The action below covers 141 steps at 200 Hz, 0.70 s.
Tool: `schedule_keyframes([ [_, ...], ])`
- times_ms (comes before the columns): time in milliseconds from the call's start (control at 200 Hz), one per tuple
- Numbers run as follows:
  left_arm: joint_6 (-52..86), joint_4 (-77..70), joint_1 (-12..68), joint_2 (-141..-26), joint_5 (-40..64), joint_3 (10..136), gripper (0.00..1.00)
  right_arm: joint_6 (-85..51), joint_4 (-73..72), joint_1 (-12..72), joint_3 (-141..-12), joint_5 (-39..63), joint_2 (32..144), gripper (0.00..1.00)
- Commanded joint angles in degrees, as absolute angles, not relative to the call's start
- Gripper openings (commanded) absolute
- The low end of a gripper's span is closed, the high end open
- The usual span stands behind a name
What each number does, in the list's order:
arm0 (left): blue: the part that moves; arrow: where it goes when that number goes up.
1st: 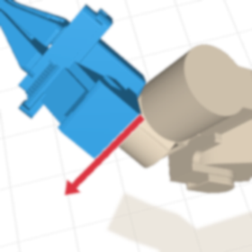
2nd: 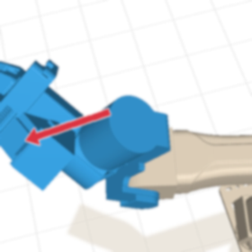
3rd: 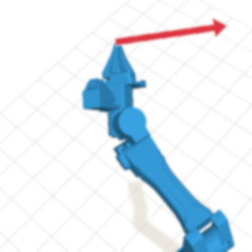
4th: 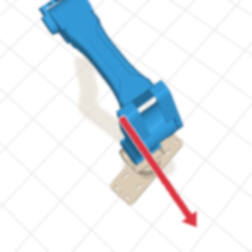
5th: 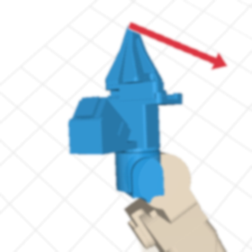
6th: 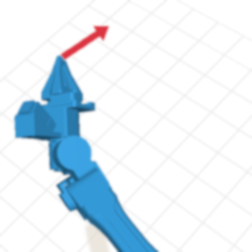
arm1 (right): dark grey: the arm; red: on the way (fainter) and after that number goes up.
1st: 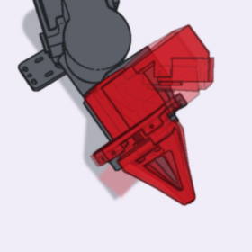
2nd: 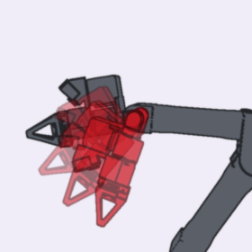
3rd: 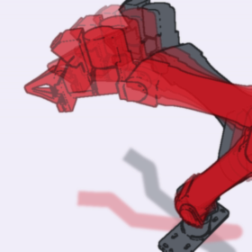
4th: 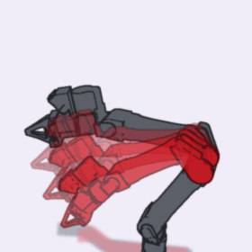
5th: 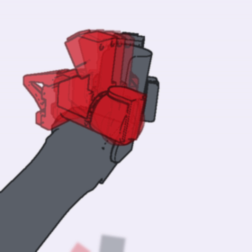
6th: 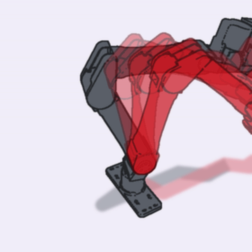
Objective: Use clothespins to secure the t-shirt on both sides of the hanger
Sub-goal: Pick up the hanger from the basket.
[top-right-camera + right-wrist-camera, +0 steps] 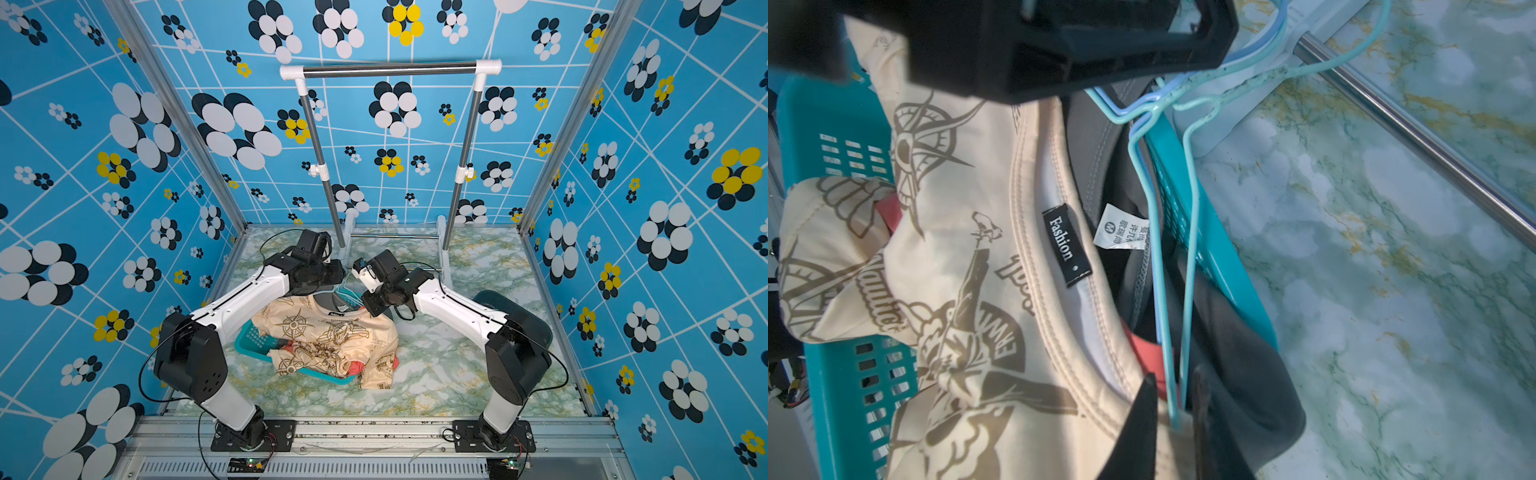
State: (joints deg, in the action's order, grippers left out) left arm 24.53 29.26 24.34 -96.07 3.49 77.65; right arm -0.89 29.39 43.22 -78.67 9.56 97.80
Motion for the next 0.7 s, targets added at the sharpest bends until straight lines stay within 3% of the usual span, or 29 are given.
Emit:
schedule_keyframes([
  [0, 23.25, 32.97, 25.55, -97.71, -0.42, 80.05, 0.4, -1.79, 29.45, 43.18, -77.81, 8.05, 95.56, 0.18],
  [110, 23.3, 32.87, 25.97, -99.1, -0.34, 80.58, 0.39, -2.32, 29.77, 42.78, -77.79, 7.6, 95.15, 0.17],
  [285, 23.92, 32.77, 26.37, -101.14, -0.27, 81.34, 0.2, -2.58, 30.15, 42.19, -77.51, 9.55, 94.4, 0.17],
  [470, 24.83, 32.94, 26.37, -99.62, -0.86, 80.91, 0.0, -1.05, 31.02, 42.19, -77.5, 14.45, 95.59, 0.32],
  [580, 24.88, 32.79, 26.24, -96.9, -2.4, 80.17, 0.02, 0.25, 32.71, 42.18, -78.34, 15.14, 96.87, 0.36],
  [700, 25.17, 32.61, 25.79, -93.9, -2.79, 79.53, 0.19, 1.05, 33.49, 42.19, -78.71, 14.94, 98.19, 0.36],
])
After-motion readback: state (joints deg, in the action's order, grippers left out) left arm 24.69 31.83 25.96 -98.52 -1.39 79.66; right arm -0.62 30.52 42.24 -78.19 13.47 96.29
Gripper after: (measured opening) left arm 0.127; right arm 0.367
